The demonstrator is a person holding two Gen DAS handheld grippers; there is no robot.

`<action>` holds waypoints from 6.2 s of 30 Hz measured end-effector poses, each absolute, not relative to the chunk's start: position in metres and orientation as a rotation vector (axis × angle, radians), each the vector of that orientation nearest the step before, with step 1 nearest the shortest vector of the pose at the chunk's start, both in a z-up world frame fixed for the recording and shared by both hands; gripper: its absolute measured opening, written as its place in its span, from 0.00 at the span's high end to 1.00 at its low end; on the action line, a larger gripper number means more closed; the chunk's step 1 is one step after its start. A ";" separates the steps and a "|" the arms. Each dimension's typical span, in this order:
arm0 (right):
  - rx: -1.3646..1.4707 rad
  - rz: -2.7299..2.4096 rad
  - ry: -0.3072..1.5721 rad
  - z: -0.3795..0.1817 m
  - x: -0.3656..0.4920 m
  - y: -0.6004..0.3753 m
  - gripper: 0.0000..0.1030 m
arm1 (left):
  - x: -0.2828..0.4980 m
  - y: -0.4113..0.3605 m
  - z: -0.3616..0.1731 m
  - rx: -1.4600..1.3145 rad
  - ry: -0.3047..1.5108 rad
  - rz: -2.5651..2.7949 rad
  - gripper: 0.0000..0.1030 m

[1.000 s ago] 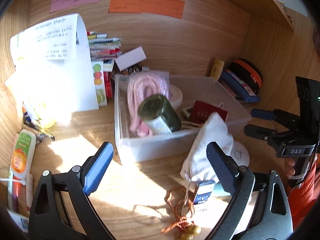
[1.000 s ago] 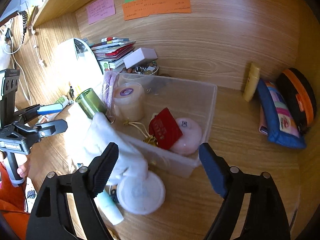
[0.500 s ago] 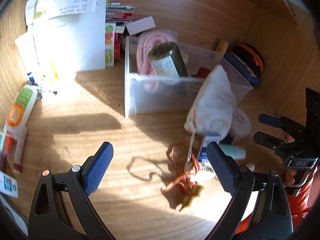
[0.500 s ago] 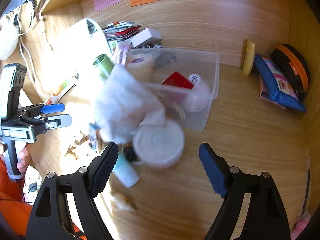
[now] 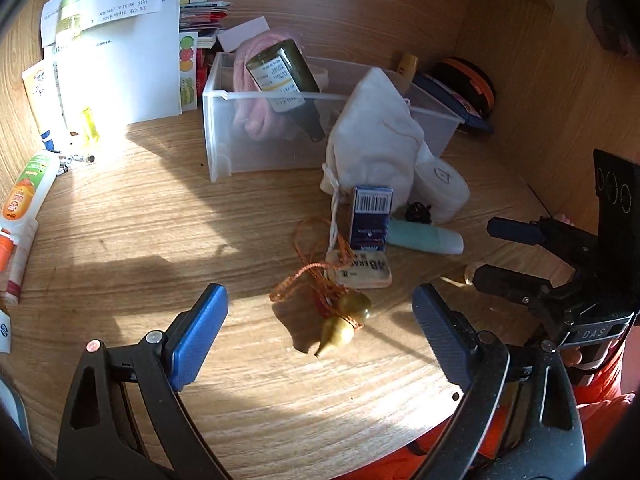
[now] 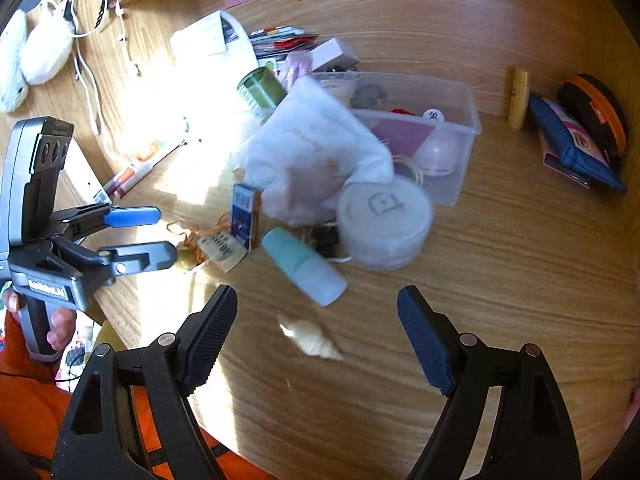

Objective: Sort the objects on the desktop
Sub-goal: 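Move the left tool to the gold beads while the right tool moves to the seashell, then grasp the gold beaded cord with the left tool while the right tool grasps the seashell, then carry the gold beads and seashell over the clear plastic box, then open both tools to drop the beads and seashell into the box, then grasp the small blue barcode box with the left tool while the right tool grasps the white round container, then carry the blue box and white container over the clear box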

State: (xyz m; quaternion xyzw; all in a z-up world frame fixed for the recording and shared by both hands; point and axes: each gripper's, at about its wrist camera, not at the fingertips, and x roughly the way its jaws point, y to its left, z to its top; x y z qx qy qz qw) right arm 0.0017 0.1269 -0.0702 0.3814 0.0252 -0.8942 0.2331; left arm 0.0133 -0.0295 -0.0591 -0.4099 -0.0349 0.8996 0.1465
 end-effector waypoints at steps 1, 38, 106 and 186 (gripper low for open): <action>1.048 -2.455 0.073 -0.072 0.003 0.126 0.23 | 0.014 -0.029 -0.061 -1.184 -0.100 2.589 0.14; 1.013 -2.503 0.030 -0.060 -0.005 0.150 0.77 | 0.001 -0.081 -0.038 -1.103 -0.168 2.797 0.76; 0.968 -2.572 0.030 -0.020 -0.123 0.155 0.50 | -0.090 -0.071 0.013 -0.962 -0.166 2.737 0.50; 1.098 -2.519 -0.018 -0.066 -0.059 0.157 0.39 | -0.035 0.005 -0.024 -1.071 -0.123 2.529 0.74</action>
